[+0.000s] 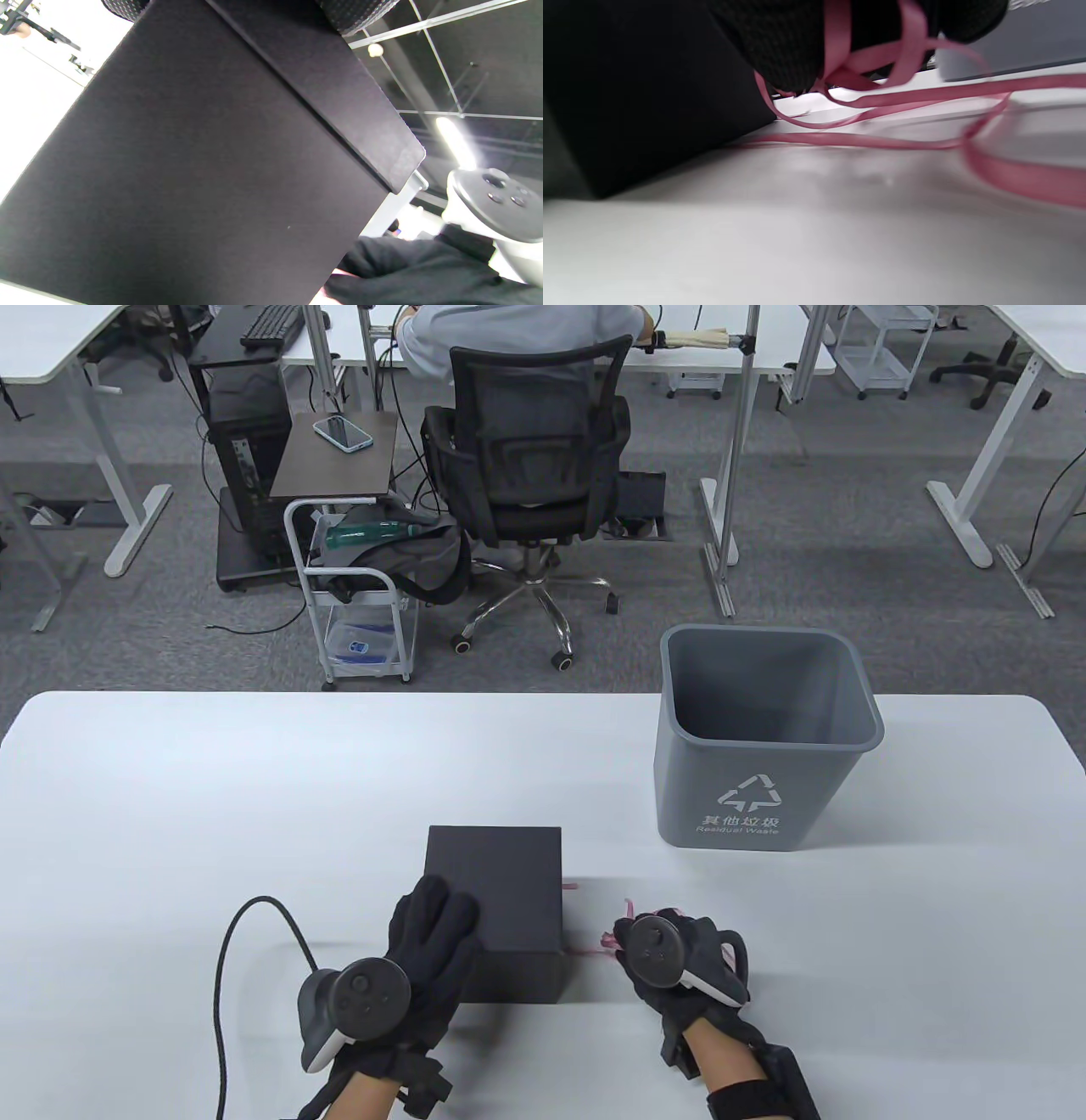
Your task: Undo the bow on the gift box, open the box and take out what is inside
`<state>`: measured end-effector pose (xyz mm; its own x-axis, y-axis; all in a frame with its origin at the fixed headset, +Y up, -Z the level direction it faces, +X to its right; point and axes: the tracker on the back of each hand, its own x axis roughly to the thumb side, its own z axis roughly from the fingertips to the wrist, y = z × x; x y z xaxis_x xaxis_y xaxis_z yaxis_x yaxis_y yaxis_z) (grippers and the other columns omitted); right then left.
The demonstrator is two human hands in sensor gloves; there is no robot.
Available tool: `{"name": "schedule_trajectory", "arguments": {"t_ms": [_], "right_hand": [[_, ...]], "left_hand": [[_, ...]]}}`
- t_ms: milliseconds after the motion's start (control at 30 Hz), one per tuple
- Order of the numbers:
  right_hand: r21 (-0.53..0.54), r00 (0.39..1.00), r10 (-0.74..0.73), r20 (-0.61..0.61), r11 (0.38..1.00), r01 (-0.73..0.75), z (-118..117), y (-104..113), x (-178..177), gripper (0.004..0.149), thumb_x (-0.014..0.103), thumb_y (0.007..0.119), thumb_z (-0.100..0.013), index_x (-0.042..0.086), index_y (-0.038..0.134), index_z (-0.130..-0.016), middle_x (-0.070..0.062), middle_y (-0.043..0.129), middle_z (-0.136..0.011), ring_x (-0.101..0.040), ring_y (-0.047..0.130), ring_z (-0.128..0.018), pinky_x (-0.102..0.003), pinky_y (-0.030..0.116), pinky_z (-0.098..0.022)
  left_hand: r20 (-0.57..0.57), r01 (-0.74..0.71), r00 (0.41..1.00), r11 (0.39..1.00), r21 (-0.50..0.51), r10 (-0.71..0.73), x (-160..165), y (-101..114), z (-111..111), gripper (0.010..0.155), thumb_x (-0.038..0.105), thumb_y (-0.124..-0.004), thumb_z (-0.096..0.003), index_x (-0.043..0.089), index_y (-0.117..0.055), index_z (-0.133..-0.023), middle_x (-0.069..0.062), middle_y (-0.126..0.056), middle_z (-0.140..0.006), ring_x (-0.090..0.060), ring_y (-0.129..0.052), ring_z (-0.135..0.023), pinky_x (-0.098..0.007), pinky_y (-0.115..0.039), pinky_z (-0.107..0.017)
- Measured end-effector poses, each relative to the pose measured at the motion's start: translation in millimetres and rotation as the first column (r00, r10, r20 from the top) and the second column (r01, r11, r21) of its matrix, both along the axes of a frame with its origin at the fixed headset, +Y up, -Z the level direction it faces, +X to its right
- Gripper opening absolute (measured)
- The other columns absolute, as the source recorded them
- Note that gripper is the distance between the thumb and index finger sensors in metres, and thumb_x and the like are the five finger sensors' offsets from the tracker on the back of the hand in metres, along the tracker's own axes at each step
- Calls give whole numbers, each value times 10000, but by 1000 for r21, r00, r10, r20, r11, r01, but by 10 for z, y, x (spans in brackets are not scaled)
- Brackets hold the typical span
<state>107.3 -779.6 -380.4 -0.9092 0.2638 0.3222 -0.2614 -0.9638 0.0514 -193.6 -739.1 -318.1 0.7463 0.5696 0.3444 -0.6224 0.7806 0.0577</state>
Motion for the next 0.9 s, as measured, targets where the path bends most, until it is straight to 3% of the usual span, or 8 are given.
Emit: {"name": "schedule_trajectory", "arguments": {"t_ms": [100, 167, 233, 300, 500, 767, 900], "right_hand": [[-72, 997, -77, -15, 994, 76, -62, -75, -100, 486, 318, 780, -566, 123, 741, -1010, -139, 820, -844, -356, 797, -760, -587, 626, -665], [-205, 994, -107, -11, 973, 102, -103, -155, -126, 606, 359, 825, -550, 126, 659, -1084, -189, 674, -995, -415, 690, -864, -606, 574, -688], [-259, 999, -51, 4, 965, 51, -116, -200, -132, 684, 361, 856, -535, 127, 588, -1119, -197, 569, -1056, -412, 638, -886, -596, 558, -696], [-166, 999, -41, 7, 985, 42, -113, -187, -153, 616, 329, 866, -518, 125, 692, -1072, -187, 666, -1010, -395, 722, -828, -589, 618, -665], [-49, 995, 77, -66, 996, -80, -159, -130, -294, 404, 242, 880, -518, 116, 855, -901, -133, 886, -779, -310, 877, -634, -552, 735, -559], [14, 967, 186, -174, 982, -187, -180, -148, -418, 356, 232, 872, -564, 111, 834, -897, -144, 842, -783, -307, 834, -645, -558, 692, -584], [-4, 948, 274, -164, 960, -278, -195, -197, -454, 365, 296, 793, -603, 145, 740, -930, -112, 781, -807, -271, 799, -674, -539, 672, -612]], "left_hand": [[1, 0, 1000, 1000, 0, 0, -2, 1, 2, 570, 468, -585, -672, 212, -521, -1178, -174, -280, -1287, -613, -420, -1048, -574, -561, -757], [2, -1, 1000, 1000, -1, 1, -2, 1, 2, 572, 468, -586, -672, 211, -522, -1178, -175, -277, -1287, -615, -419, -1047, -575, -562, -756], [2, -2, 1000, 1000, -1, 2, -1, 3, 1, 570, 467, -587, -672, 211, -522, -1178, -176, -279, -1286, -614, -419, -1048, -576, -561, -756], [2, -2, 1000, 1000, -2, 2, 0, 5, 1, 571, 466, -587, -673, 211, -520, -1178, -175, -278, -1287, -614, -417, -1048, -576, -559, -757], [0, -15, 1000, 1000, -5, 15, -2, 0, 1, 570, 467, -588, -672, 212, -523, -1178, -169, -277, -1288, -615, -416, -1048, -575, -560, -757], [0, -36, 999, 999, -9, 36, -2, -10, -3, 567, 464, -589, -672, 212, -524, -1176, -163, -269, -1289, -615, -408, -1049, -577, -553, -758], [-5, -22, 1000, 1000, -7, 22, 1, -5, 2, 569, 466, -587, -673, 212, -522, -1177, -168, -271, -1288, -613, -411, -1050, -575, -549, -759]]}}
